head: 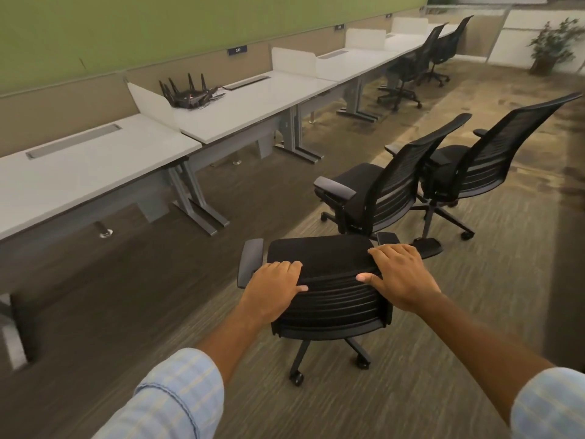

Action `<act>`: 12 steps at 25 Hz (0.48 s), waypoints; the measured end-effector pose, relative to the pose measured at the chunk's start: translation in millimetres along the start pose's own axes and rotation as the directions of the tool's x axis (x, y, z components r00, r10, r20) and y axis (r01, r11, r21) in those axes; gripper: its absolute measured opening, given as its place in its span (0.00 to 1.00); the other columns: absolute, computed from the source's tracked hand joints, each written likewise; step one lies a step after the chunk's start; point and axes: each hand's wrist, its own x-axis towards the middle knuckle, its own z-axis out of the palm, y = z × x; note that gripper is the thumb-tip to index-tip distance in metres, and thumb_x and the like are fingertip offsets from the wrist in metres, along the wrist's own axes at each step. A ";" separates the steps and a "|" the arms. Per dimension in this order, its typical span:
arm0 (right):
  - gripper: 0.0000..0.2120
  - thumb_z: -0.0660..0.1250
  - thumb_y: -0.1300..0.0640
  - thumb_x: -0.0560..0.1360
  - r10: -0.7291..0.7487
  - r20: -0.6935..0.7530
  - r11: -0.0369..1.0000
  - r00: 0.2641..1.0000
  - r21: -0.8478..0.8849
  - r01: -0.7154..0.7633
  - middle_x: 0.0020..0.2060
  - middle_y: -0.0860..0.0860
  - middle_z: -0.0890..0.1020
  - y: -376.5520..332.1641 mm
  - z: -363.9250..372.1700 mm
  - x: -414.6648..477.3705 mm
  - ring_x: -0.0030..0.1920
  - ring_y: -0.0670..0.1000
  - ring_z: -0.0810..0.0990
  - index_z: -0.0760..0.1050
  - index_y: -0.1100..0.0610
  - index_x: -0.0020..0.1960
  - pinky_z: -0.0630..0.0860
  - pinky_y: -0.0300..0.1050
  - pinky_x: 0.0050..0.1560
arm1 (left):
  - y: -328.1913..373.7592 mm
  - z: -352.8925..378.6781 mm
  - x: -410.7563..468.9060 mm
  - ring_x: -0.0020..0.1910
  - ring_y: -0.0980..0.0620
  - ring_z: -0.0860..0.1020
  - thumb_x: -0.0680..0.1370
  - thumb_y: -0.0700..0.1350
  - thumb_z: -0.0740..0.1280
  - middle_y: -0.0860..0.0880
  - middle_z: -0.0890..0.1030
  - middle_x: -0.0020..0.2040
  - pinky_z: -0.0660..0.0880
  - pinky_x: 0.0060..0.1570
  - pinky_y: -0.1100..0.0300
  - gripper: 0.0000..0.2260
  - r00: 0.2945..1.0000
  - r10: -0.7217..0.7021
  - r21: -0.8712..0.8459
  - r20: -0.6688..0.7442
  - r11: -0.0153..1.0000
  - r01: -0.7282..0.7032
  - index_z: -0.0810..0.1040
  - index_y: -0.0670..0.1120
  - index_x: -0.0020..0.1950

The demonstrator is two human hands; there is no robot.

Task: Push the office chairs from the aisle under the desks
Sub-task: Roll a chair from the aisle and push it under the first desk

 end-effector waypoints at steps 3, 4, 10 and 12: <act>0.34 0.53 0.25 0.81 -0.009 0.006 1.000 1.000 0.012 0.009 0.57 0.48 0.85 -22.0 2.6 12.1 0.61 0.51 0.80 0.78 0.52 0.65 0.76 0.56 0.64 | -23.6 -1.7 -5.9 0.53 0.48 0.82 0.82 0.63 0.62 0.48 0.83 0.54 0.77 0.54 0.51 0.21 1.000 -0.010 -0.009 0.009 1.000 0.010 0.74 0.48 0.65; 0.35 0.52 0.25 0.81 -0.011 0.013 1.000 1.000 0.020 0.011 0.58 0.48 0.85 -30.2 3.3 17.2 0.61 0.51 0.80 0.78 0.52 0.65 0.75 0.56 0.64 | -32.8 -2.4 -8.7 0.53 0.48 0.82 0.82 0.63 0.63 0.48 0.83 0.54 0.77 0.53 0.51 0.21 1.000 -0.013 -0.007 0.005 1.000 0.013 0.74 0.48 0.65; 0.35 0.52 0.25 0.81 -0.053 0.029 0.996 0.998 0.070 0.051 0.59 0.50 0.84 -80.2 13.7 58.1 0.63 0.53 0.80 0.77 0.53 0.66 0.74 0.57 0.66 | -91.5 -7.2 -29.4 0.55 0.47 0.82 0.83 0.63 0.62 0.48 0.84 0.56 0.77 0.55 0.51 0.23 0.999 -0.042 0.039 -0.028 0.998 0.043 0.73 0.47 0.68; 0.36 0.52 0.24 0.81 -0.061 0.048 0.996 0.997 0.075 0.057 0.60 0.50 0.84 -98.6 18.8 73.4 0.64 0.52 0.79 0.77 0.53 0.67 0.73 0.57 0.66 | -111.2 -10.3 -36.8 0.57 0.47 0.82 0.83 0.63 0.62 0.48 0.83 0.58 0.77 0.57 0.50 0.23 0.998 -0.064 0.034 -0.024 0.997 0.065 0.73 0.47 0.69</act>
